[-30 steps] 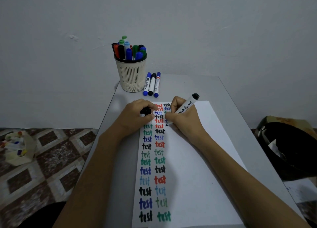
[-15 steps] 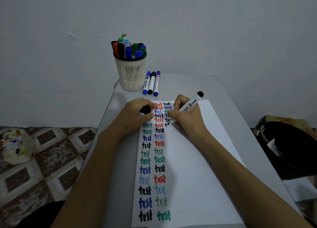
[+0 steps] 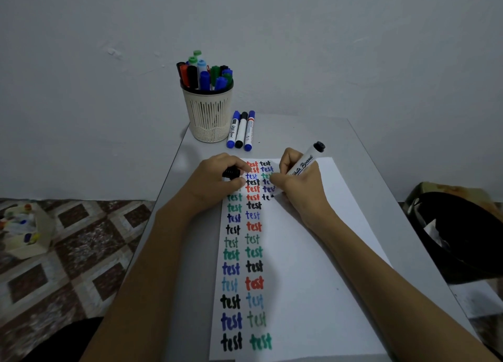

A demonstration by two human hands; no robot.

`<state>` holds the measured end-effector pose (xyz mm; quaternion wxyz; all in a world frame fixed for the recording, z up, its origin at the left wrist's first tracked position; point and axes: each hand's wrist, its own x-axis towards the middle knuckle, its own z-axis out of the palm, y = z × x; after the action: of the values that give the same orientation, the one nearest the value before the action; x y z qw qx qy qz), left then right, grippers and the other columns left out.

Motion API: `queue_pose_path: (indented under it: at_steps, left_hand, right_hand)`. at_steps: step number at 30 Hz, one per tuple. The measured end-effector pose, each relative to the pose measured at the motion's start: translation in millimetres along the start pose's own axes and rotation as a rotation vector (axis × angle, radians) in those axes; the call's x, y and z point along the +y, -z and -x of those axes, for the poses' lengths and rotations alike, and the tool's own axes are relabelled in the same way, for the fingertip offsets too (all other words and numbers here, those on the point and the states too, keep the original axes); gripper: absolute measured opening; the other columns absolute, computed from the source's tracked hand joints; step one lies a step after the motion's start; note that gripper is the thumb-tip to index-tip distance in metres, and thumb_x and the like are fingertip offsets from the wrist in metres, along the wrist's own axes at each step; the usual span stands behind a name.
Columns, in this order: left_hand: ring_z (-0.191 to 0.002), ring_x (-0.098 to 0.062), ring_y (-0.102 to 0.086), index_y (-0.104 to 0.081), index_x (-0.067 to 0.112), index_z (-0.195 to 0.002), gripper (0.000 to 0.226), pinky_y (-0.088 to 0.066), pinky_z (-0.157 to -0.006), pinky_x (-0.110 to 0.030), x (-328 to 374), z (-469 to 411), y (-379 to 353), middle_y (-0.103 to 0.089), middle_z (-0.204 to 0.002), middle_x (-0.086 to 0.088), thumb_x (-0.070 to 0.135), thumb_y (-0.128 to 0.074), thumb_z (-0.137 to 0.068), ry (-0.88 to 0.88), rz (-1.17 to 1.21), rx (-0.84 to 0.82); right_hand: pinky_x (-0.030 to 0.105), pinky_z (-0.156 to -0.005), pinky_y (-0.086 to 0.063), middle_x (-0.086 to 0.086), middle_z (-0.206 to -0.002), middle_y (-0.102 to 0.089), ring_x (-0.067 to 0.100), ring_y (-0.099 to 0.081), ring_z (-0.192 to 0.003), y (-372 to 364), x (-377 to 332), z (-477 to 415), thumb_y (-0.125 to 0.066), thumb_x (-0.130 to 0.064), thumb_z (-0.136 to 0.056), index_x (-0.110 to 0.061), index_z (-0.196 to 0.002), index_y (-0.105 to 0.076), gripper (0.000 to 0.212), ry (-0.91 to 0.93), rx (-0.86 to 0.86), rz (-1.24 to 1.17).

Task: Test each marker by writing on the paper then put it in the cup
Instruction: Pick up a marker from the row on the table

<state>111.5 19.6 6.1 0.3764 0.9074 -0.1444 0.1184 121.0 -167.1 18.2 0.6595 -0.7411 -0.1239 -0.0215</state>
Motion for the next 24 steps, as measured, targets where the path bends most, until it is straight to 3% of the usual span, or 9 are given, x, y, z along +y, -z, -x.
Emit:
queue_pose_path:
  at_steps: [2, 5, 11, 13, 16, 19, 22, 24]
  left_hand:
    - [-0.092, -0.012, -0.059, -0.064, 0.016, -0.106, 0.021, -0.049, -0.077, -0.017, -0.4, -0.1, 0.2, -0.059, -0.103, -0.001, 0.014, -0.063, -0.084, 0.005, 0.000, 0.000]
    - [-0.092, -0.013, -0.059, -0.063, 0.016, -0.106, 0.021, -0.051, -0.078, -0.022, 0.7, 0.5, 0.2, -0.059, -0.103, -0.002, 0.014, -0.063, -0.085, 0.007, -0.003, -0.002]
    - [-0.093, -0.014, -0.059, -0.064, 0.015, -0.107, 0.022, -0.050, -0.078, -0.022, 0.6, 0.0, 0.8, -0.059, -0.103, -0.002, 0.014, -0.063, -0.084, 0.014, 0.002, -0.010]
    - [-0.093, -0.014, -0.059, -0.064, 0.015, -0.107, 0.022, -0.049, -0.078, -0.020, 1.1, 0.2, 0.9, -0.059, -0.104, -0.002, 0.014, -0.063, -0.085, 0.014, 0.002, -0.011]
    - [-0.092, -0.009, -0.058, -0.064, 0.018, -0.107, 0.022, -0.046, -0.072, -0.009, 2.5, 0.1, 1.7, -0.059, -0.105, -0.001, 0.015, -0.063, -0.085, 0.027, 0.008, -0.019]
    - [-0.091, -0.007, -0.058, -0.063, 0.018, -0.107, 0.023, -0.046, -0.071, -0.007, 4.1, 0.6, 3.0, -0.058, -0.105, 0.000, 0.015, -0.064, -0.084, 0.038, 0.009, -0.033]
    - [-0.091, -0.008, -0.056, -0.064, 0.020, -0.108, 0.026, -0.044, -0.070, -0.007, 5.8, 1.4, 4.4, -0.058, -0.104, 0.000, 0.017, -0.066, -0.082, 0.053, 0.004, -0.044]
    - [-0.091, -0.007, -0.055, -0.063, 0.021, -0.108, 0.028, -0.042, -0.070, -0.008, 6.7, 1.3, 5.6, -0.058, -0.104, 0.001, 0.017, -0.068, -0.081, 0.045, -0.021, -0.060]
  right_hand:
    - [0.055, -0.064, -0.055, 0.023, -0.070, -0.052, 0.053, -0.062, -0.080, 0.6, 2.7, -0.6, -0.062, 0.014, -0.078, -0.012, -0.062, -0.040, 0.038, 0.001, 0.014, -0.001]
    - [0.062, -0.067, -0.054, 0.034, -0.078, -0.054, 0.050, -0.065, -0.082, -0.1, 1.6, -0.4, -0.063, 0.013, -0.078, -0.012, -0.062, -0.039, 0.038, -0.019, -0.009, 0.013]
    - [0.060, -0.065, -0.054, 0.019, -0.065, -0.052, 0.049, -0.063, -0.076, 0.7, 0.6, -0.9, -0.063, 0.015, -0.075, -0.013, -0.058, -0.040, 0.040, -0.022, -0.006, 0.006]
    - [0.053, -0.062, -0.055, 0.019, -0.064, -0.050, 0.048, -0.061, -0.069, 1.5, 0.7, -1.1, -0.065, 0.014, -0.075, -0.014, -0.057, -0.041, 0.041, -0.021, 0.019, -0.013]
    - [0.030, -0.050, -0.051, 0.012, -0.059, -0.046, 0.029, -0.056, -0.060, 1.5, 1.1, -0.9, -0.063, 0.016, -0.077, -0.011, -0.061, -0.038, 0.040, -0.004, 0.060, -0.014]
    - [0.033, -0.054, -0.049, 0.009, -0.059, -0.046, 0.027, -0.055, -0.062, -1.1, 0.9, -0.5, -0.060, 0.017, -0.078, -0.011, -0.062, -0.037, 0.039, 0.016, 0.050, 0.017]
    - [0.028, -0.051, -0.044, 0.003, -0.057, -0.045, 0.020, -0.051, -0.057, 1.2, 2.4, -1.2, -0.057, 0.017, -0.078, -0.012, -0.062, -0.037, 0.038, 0.026, 0.067, -0.006]
    - [0.036, -0.055, -0.049, 0.012, -0.063, -0.048, 0.027, -0.056, -0.062, 1.0, 2.1, -0.3, -0.058, 0.016, -0.079, -0.011, -0.064, -0.038, 0.036, 0.027, 0.042, -0.006]
